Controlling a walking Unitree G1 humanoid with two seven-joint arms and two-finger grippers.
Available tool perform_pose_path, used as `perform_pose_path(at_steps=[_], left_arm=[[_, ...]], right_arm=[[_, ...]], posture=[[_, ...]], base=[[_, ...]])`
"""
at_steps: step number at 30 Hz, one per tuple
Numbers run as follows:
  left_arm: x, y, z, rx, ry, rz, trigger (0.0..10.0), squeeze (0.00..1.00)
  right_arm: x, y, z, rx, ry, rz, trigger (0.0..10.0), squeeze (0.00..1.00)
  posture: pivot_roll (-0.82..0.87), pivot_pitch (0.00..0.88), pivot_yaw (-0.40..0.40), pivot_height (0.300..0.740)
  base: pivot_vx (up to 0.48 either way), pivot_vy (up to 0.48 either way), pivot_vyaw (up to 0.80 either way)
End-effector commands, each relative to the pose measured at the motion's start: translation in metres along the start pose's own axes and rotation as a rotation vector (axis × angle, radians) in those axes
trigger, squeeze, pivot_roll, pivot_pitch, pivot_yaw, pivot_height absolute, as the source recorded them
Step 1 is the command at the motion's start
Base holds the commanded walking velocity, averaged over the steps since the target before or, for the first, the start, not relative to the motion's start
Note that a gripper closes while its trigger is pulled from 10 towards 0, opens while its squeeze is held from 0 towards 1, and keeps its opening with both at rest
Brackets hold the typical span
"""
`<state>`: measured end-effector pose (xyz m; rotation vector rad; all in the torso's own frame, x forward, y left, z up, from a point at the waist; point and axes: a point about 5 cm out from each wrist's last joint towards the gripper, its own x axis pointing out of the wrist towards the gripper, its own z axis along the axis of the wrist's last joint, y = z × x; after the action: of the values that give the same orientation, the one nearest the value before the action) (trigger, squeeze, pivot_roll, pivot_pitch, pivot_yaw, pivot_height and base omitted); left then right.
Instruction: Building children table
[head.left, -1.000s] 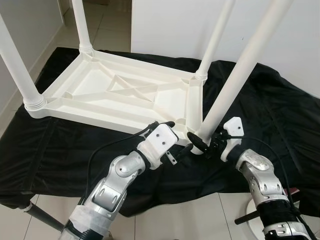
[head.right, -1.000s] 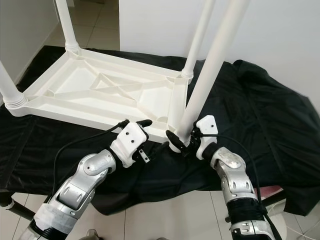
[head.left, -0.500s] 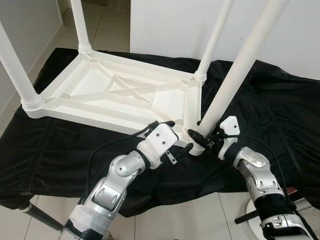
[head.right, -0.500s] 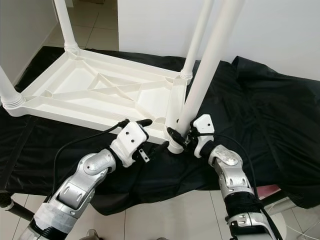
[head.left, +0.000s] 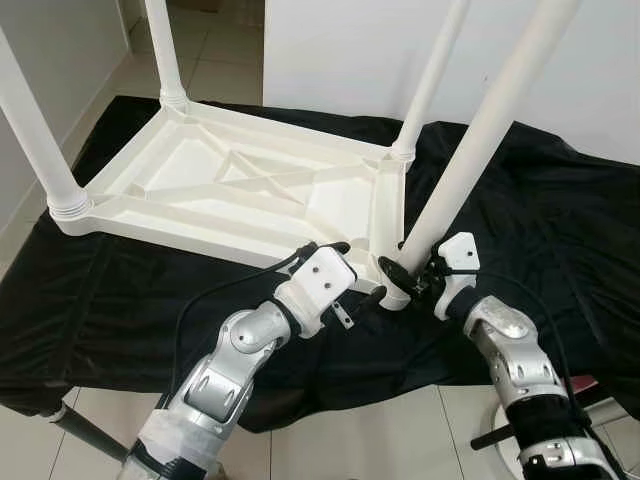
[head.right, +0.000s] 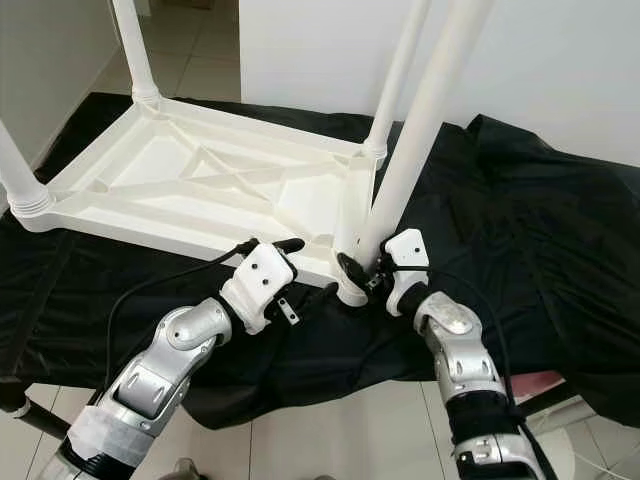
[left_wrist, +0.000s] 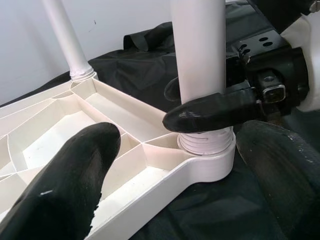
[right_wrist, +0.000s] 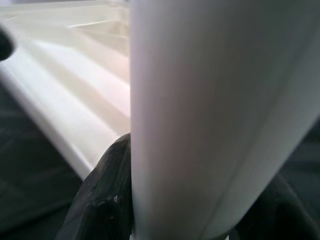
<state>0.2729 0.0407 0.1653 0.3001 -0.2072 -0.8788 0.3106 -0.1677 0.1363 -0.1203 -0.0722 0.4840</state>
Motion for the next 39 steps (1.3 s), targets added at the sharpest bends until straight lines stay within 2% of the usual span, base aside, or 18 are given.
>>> perform_pose_path(at_steps=[1, 2, 4, 6, 9, 10, 12, 14, 16, 19, 25, 26, 27, 30, 31, 39], left_arm=[[0.0, -0.003, -0.002, -0.011, 0.009, -0.011, 10.0, 0.0], [0.0, -0.003, -0.002, -0.011, 0.009, -0.011, 10.0, 0.0], [0.001, -0.002, -0.002, -0.012, 0.009, -0.009, 10.0, 0.0], [0.001, -0.002, -0.002, -0.012, 0.008, -0.009, 10.0, 0.0], [0.001, -0.002, -0.002, -0.009, 0.009, -0.012, 10.0, 0.0], [0.001, -0.002, -0.002, -0.009, 0.009, -0.012, 10.0, 0.0], [0.001, -0.002, -0.002, -0.012, 0.009, -0.013, 10.0, 0.0], [0.001, -0.002, -0.002, -0.012, 0.009, -0.012, 10.0, 0.0], [0.0, -0.002, -0.001, -0.011, 0.01, -0.008, 10.0, 0.0], [0.0, -0.002, -0.001, -0.012, 0.01, -0.007, 10.0, 0.0], [0.001, -0.002, -0.001, -0.008, 0.009, -0.007, 10.0, 0.0], [0.0, -0.001, 0.0, -0.009, 0.009, -0.003, 10.0, 0.0], [0.0, 0.0, -0.001, -0.01, 0.009, 0.0, 10.0, 0.0], [-0.001, -0.001, -0.001, -0.01, 0.011, 0.002, 10.0, 0.0], [-0.001, -0.001, -0.001, -0.009, 0.011, 0.002, 10.0, 0.0], [-0.001, 0.001, -0.001, -0.008, 0.012, 0.006, 10.0, 0.0]], right_arm=[[-0.007, -0.007, -0.004, 0.004, 0.044, -0.128, 10.0, 0.0], [-0.007, -0.007, -0.004, 0.004, 0.044, -0.128, 10.0, 0.0], [-0.007, 0.003, -0.007, 0.059, 0.043, -0.24, 10.0, 0.0], [-0.007, 0.007, -0.008, 0.077, 0.041, -0.282, 10.0, 0.0], [-0.006, 0.016, -0.009, 0.081, 0.035, -0.402, 10.0, 0.0], [-0.006, 0.016, -0.009, 0.081, 0.035, -0.402, 10.0, 0.0], [-0.004, 0.027, -0.011, 0.103, 0.065, -0.491, 10.0, 0.0], [-0.005, 0.029, -0.01, 0.106, 0.075, -0.504, 10.0, 0.0], [0.003, 0.053, -0.006, 0.182, 0.058, -0.461, 10.0, 0.0], [0.004, 0.056, -0.002, 0.18, 0.048, -0.45, 10.0, 0.0], [0.0, 0.05, -0.003, 0.167, 0.066, -0.495, 10.0, 0.0], [0.0, 0.049, -0.002, 0.17, 0.06, -0.501, 10.0, 0.04], [0.0, 0.049, 0.0, 0.169, 0.055, -0.507, 10.0, 0.92], [-0.001, 0.048, 0.003, 0.17, 0.043, -0.511, 10.0, 0.92], [-0.001, 0.048, 0.004, 0.167, 0.041, -0.509, 10.0, 1.0], [-0.007, 0.036, 0.008, 0.145, 0.023, -0.503, 10.0, 1.0]], posture=[[-0.01, 0.069, -0.113, 0.74], [-0.01, 0.069, -0.113, 0.74], [-0.01, 0.072, -0.112, 0.74], [-0.01, 0.072, -0.112, 0.74], [-0.01, 0.073, -0.111, 0.74], [-0.01, 0.073, -0.111, 0.74], [-0.01, 0.073, -0.112, 0.74], [-0.01, 0.073, -0.112, 0.74], [0.0, 0.075, -0.112, 0.74], [0.0, 0.077, -0.113, 0.74], [0.01, 0.08, -0.117, 0.74], [0.01, 0.08, -0.119, 0.74], [0.01, 0.08, -0.12, 0.74], [0.01, 0.08, -0.12, 0.74], [0.01, 0.079, -0.122, 0.74], [0.01, 0.079, -0.123, 0.74]], base=[[0.0, 0.0, 0.0], [0.0, 0.0, 0.0], [0.0, 0.0, 0.0], [0.0, 0.0, 0.0], [0.0, 0.0, 0.0], [0.0, 0.0, 0.0], [0.0, 0.0, 0.0], [0.0, 0.0, 0.0], [0.0, 0.0, 0.0], [0.0, 0.0, 0.0], [0.0, 0.0, 0.0], [0.0, 0.0, 0.0], [0.0, 0.0, 0.0], [0.0, 0.0, 0.0], [0.0, 0.0, 0.0], [0.0, 0.0, 0.0]])
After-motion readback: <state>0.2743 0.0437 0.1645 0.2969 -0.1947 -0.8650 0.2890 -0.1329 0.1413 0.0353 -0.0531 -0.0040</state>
